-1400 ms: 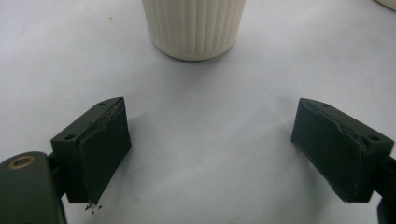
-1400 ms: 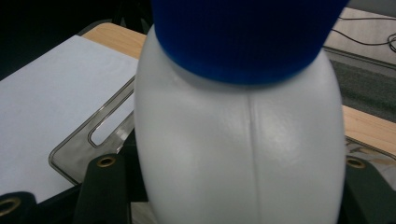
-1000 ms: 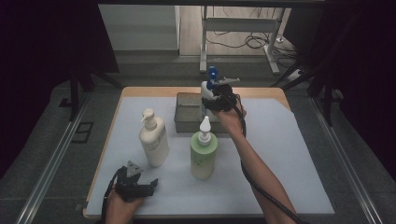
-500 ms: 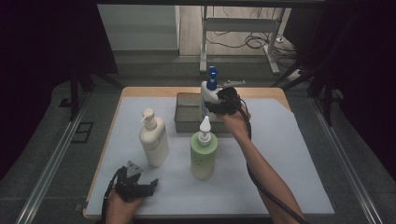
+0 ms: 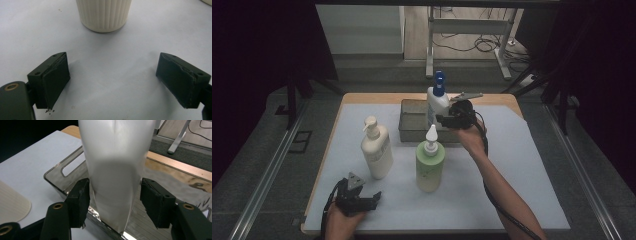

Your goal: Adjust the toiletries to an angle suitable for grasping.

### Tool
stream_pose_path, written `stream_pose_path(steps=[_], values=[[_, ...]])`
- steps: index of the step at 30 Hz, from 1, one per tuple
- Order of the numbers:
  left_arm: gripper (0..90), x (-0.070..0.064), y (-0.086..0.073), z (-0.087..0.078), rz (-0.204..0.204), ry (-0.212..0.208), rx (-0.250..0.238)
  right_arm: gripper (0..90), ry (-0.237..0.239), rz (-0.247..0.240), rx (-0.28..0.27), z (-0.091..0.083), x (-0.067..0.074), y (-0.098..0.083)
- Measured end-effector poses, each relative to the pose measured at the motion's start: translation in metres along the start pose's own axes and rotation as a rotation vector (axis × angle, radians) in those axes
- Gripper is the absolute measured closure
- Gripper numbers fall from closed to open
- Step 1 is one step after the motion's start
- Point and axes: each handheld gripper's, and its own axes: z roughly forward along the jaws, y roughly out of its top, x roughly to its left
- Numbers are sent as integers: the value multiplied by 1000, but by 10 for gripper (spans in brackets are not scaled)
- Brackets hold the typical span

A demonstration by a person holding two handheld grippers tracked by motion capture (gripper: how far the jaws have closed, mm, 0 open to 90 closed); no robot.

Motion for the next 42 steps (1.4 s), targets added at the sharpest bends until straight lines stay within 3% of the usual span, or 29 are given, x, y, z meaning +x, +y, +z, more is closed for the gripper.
stream_pose_path(steps=[11,17,23,34,42], values=[[110,0,0,0,0,1,-1,485,27,1,7,-10,-3,-17],[110,0,0,0,0,2,0,518,22,14,14,-12,-8,-25],[110,0,0,0,0,2,0,605,7,13,30,-11,-13,-32],[110,0,0,0,0,1,0,831,-53,50,37,0,-30,-34],[110,0,0,0,0,2,0,888,-64,86,65,16,-35,-31]])
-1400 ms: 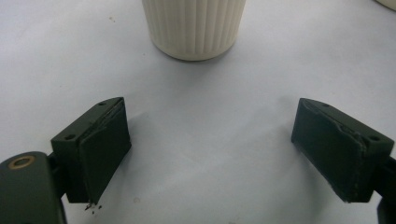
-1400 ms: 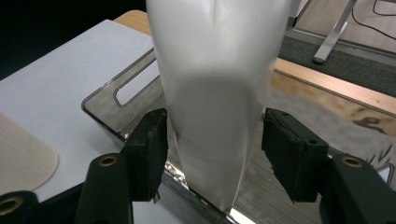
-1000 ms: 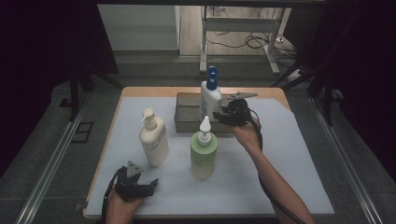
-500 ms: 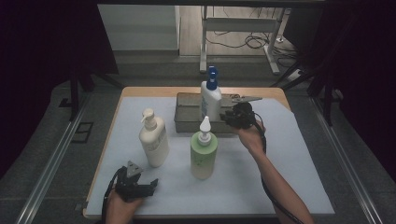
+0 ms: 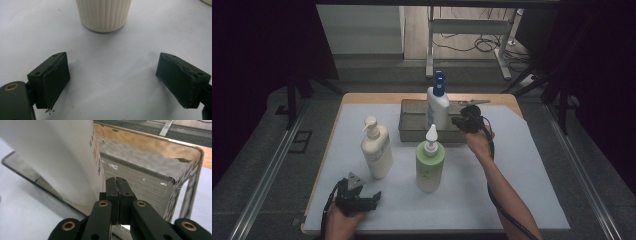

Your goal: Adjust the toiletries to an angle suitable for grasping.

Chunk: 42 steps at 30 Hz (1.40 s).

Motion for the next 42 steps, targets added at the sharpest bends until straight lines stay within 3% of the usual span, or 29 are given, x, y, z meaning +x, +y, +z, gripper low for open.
stream_pose_path(steps=[8,14,16,21,42], values=[[110,0,0,0,0,0,0,880,-1,12,34,15,1,7],[110,0,0,0,0,-1,0,878,26,7,47,23,2,12],[110,0,0,0,0,-1,0,881,46,32,53,25,-1,12],[110,0,0,0,0,0,1,883,52,36,62,27,0,11],[110,0,0,0,0,-2,2,860,79,-20,93,44,24,15]])
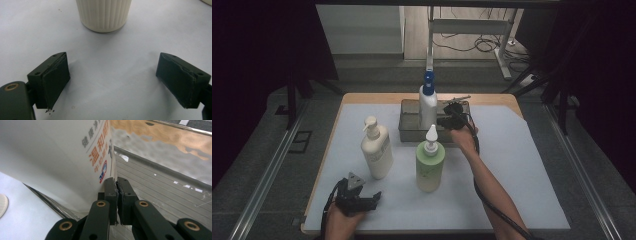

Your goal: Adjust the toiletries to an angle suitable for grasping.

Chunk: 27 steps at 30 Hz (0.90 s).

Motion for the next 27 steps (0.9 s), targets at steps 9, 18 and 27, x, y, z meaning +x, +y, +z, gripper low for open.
stream_pose_path(steps=[9,18,27], values=[[110,0,0,0,0,0,-1,864,-6,7,3,6,2,6],[110,0,0,0,0,0,-1,872,8,15,1,12,10,9],[110,0,0,0,1,1,0,872,24,-6,3,18,20,12]])
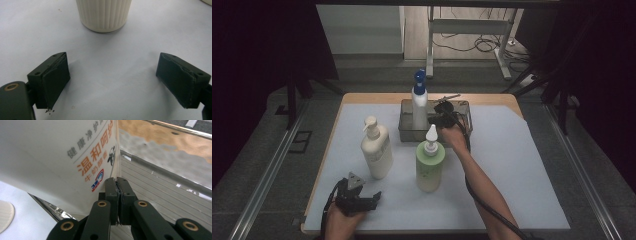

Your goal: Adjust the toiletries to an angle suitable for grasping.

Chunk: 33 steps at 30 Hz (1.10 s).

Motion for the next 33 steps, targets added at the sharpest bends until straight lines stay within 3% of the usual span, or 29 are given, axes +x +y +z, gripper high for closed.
stream_pose_path(steps=[10,16,33], values=[[110,0,0,0,0,0,0,874,-27,-23,15,8,4,8],[110,0,0,0,1,0,1,879,-12,-12,13,11,8,11],[110,0,0,0,1,-1,1,889,45,-55,9,20,29,14]])
